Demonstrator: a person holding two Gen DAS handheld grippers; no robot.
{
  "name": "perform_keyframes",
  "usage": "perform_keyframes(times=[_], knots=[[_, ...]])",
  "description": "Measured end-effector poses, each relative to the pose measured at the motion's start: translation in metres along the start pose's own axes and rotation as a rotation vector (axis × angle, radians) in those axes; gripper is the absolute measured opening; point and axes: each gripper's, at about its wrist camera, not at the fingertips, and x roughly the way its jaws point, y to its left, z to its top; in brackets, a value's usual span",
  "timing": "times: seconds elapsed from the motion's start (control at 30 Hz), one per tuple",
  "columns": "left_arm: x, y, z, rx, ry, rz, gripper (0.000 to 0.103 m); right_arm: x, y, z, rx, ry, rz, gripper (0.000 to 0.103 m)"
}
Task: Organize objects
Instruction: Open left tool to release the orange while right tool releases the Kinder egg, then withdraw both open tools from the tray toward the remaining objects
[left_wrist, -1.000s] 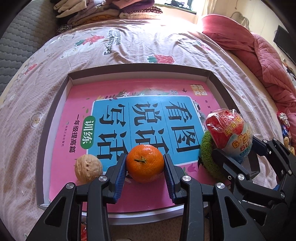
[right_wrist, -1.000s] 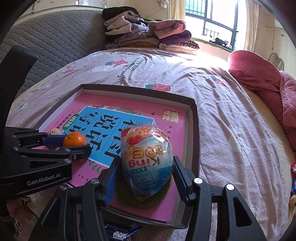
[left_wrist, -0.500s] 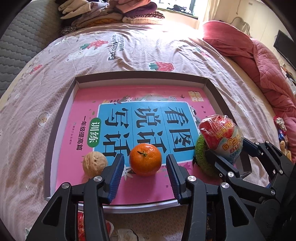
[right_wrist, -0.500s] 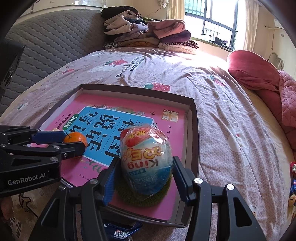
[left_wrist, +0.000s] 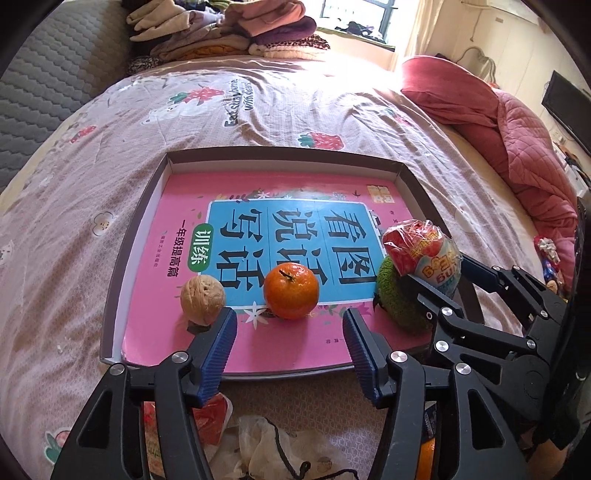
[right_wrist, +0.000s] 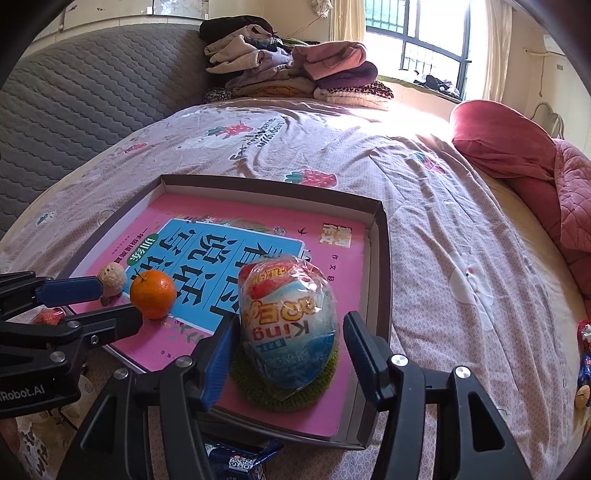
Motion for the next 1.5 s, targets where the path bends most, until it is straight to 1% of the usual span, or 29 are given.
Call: perform_keyframes(times=[0.27, 0.57, 0.93, 1.27, 1.5], knots=[[-0.011, 0.002, -0.007, -0.002, -0.022, 0.017, 0.064, -0.008, -0.001, 0.001, 0.0, -0.023, -0.005, 0.058], [-0.031, 0.01, -0.015, -0.02, -0.058, 0.028, 0.064, -0.02, -0.003, 0.005, 0.01, -0.053, 0.001, 0.058], [-0.054, 0.011, -0.021, -0.023, -0.086, 0.03, 0.065, -0.043, 0.006, 0.011, -0.012, -0.107, 0.012, 0.058], [-0.081, 0.016, -0.028, -0.031, -0.116, 0.024, 0.065, -0.073, 0.016, 0.011, -0.021, -0.164, 0.04, 0.059], [-0.102, 0.02, -0.034, -0.03, -0.154, 0.042, 0.065, -0.094, 0.029, 0.009, -0.04, -0.199, 0.061, 0.059]])
